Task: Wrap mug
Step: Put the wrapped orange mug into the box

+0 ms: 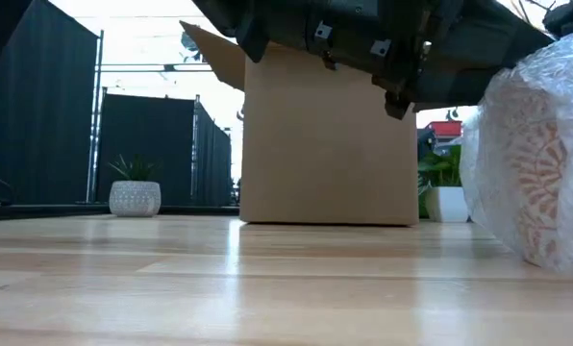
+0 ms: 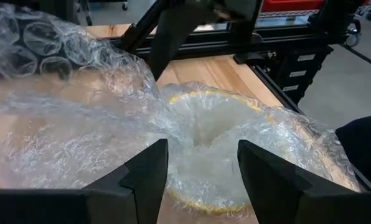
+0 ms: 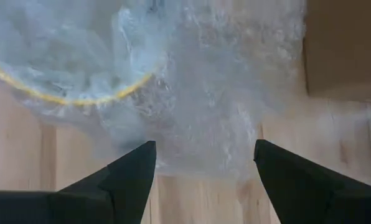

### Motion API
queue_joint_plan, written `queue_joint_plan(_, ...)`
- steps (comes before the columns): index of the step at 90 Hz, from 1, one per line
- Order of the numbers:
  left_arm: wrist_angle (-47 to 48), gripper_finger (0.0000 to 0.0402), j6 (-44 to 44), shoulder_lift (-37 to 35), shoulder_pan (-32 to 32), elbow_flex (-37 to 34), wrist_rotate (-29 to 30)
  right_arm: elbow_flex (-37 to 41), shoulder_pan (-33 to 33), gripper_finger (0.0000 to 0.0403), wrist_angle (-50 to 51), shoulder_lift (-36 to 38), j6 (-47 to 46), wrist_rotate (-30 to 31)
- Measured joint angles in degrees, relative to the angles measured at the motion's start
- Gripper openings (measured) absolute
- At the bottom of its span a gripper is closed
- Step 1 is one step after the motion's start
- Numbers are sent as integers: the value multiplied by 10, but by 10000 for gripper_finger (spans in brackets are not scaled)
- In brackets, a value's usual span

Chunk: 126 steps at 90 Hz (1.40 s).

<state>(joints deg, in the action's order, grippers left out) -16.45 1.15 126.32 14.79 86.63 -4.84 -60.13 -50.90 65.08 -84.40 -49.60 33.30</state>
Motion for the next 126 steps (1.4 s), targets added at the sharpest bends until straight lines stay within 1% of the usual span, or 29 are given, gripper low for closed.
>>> queue_joint_plan(9, 0, 183, 0, 0, 0, 0, 0, -25, 7, 258, 75, 1, -8, 24)
queue_joint_plan(17, -1, 183, 0, 0, 0, 0, 0, -22, 15, 258, 90, 5, -13, 59)
queue_joint_plan(26, -1, 183, 0, 0, 0, 0, 0, 0, 36, 258, 50, 5, 12, 90)
queue_joint_plan(37, -2, 183, 0, 0, 0, 0, 0, 35, 69, 258, -27, 5, 68, 85)
queue_joint_plan(46, -2, 183, 0, 0, 0, 0, 0, 30, 82, 258, -85, 5, 125, 85)
queue_joint_plan(50, -2, 183, 0, 0, 0, 0, 0, 20, 81, 258, -103, 8, 152, 70)
queue_joint_plan(56, -2, 183, 0, 0, 0, 0, 0, 1, 81, 258, -117, 13, 175, 27)
queue_joint_plan(68, -2, 183, 0, 0, 0, 0, 0, -14, 81, 258, -155, 23, 175, -70)
queue_joint_plan(78, -2, 183, 0, 0, 0, 0, 0, -14, 80, 258, -201, 23, 175, -117)
queue_joint_plan(89, -2, 183, 0, 0, 0, 0, 0, -14, 80, 258, -217, 23, 167, -136)
queue_joint_plan(102, -2, 183, 0, 0, 0, 0, 0, -14, 79, 258, -220, 23, 126, -185)
queue_joint_plan(118, -2, 183, 0, 0, 0, 0, 0, -14, 71, 258, -262, -1, 126, -190)
queue_joint_plan(126, -2, 183, 0, 0, 0, 0, 0, -14, 71, 258, -253, -30, 131, -189)
